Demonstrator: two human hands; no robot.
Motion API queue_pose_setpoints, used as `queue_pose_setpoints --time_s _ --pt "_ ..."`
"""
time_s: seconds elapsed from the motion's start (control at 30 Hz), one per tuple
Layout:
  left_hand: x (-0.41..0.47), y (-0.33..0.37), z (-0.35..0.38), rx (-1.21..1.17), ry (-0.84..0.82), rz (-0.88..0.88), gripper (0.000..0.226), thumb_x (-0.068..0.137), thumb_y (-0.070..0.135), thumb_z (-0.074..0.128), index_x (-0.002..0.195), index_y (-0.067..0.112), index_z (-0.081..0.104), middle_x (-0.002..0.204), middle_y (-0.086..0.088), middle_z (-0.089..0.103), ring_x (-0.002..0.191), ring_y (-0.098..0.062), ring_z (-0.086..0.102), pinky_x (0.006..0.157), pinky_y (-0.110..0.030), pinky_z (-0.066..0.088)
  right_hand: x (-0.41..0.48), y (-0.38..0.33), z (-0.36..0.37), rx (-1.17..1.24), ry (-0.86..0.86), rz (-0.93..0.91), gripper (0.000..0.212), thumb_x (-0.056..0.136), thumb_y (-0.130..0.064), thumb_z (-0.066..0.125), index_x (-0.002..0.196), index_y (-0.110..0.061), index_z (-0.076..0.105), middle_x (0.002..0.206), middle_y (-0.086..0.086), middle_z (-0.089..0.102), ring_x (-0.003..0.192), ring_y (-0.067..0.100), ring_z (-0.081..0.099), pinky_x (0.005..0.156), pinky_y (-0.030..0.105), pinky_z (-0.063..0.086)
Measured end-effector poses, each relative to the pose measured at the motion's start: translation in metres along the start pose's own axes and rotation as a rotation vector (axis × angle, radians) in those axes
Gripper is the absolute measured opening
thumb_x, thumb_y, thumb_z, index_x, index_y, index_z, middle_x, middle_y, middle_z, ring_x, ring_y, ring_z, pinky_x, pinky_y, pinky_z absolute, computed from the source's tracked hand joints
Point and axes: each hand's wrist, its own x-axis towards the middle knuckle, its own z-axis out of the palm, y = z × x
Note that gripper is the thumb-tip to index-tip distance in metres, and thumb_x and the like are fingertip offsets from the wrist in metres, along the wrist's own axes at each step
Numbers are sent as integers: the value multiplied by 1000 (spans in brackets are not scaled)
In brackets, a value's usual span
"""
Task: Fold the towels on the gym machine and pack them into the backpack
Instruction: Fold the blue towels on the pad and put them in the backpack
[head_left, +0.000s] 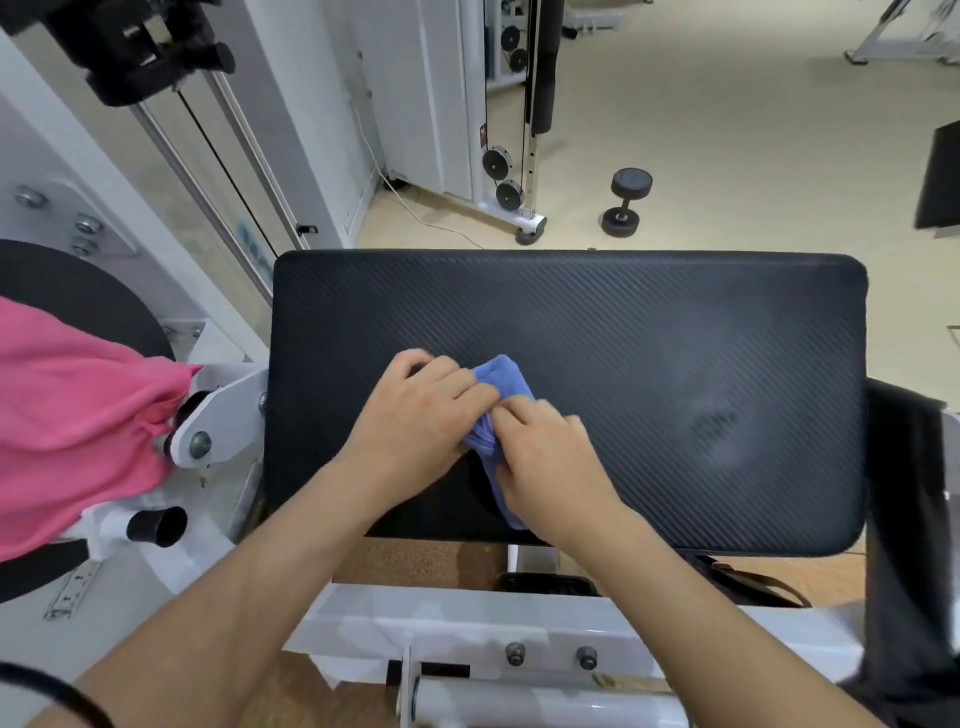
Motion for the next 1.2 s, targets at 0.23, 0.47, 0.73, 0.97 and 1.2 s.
queue_pose_setpoints --time_s 0.23,0.47,0.73,0.97,1.2 --pt "-68 31 33 14 -111 -134 40 60 18 85 98 15 73 68 0 55 60 -22 54 58 -35 41 -52 19 8 -302 -41 -292 36 79 -8 30 105 -12 56 89 5 58 75 26 55 61 36 43" --pt "-66 12 21 -689 -221 -434 34 71 17 70 104 24 65 97 13 63 92 -10 56 79 -31 51 -48 46 -8 143 -250 -78 29 90 -26 54 119 -28 49 109 -11 63 84 18 63 62 35 51" --pt "-44 7 28 -1010 -163 -909 19 91 39 62 101 23 63 90 10 68 85 -6 66 70 -27 56 -27 51 -6 510 -59 351 11 90 -33 64 98 -27 60 79 -6 66 73 16 61 71 40 51" --pt "-29 9 31 -916 -67 -1047 41 82 43 69 120 42 53 73 5 67 71 -6 64 63 -24 50 -10 47 -10 701 7 657 27 78 -29 76 103 -27 64 83 -8 72 74 6 66 71 29 54" --pt "-27 22 37 -499 -36 -855 22 80 39 63 101 32 63 85 6 55 85 -15 49 63 -30 44 -4 44 -16 244 -165 602 31 80 -43 69 107 -32 62 106 -3 54 106 17 44 77 29 39"
